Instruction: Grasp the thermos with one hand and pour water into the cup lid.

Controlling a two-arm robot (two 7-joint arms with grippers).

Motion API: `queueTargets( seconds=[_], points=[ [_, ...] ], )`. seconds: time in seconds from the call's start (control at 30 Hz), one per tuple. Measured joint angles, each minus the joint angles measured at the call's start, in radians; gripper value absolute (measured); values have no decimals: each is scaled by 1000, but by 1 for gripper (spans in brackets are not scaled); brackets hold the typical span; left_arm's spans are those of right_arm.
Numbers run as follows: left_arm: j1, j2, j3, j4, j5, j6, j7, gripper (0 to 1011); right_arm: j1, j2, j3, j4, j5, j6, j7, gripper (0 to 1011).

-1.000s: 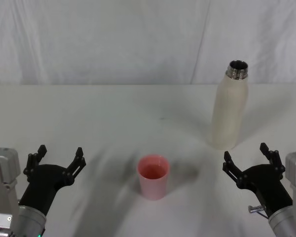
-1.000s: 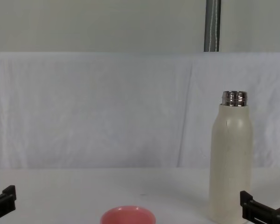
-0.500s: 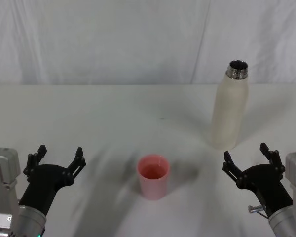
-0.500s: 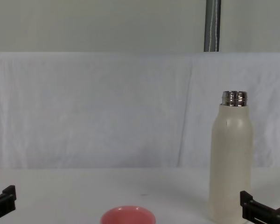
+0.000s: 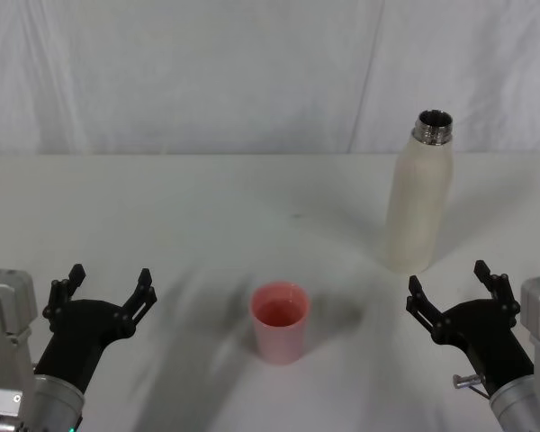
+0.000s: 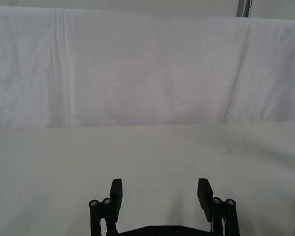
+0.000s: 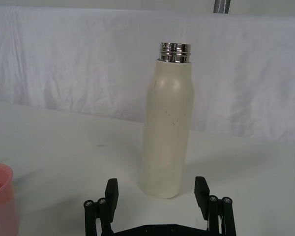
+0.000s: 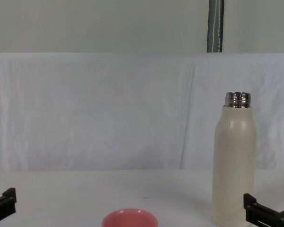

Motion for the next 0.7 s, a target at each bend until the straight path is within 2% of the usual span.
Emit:
queueTargets(
  seconds=[0.7],
  points=[
    [0, 0, 0, 0, 0, 0, 0, 1001, 0, 0, 0, 0, 0, 0, 0, 1001]
  ],
)
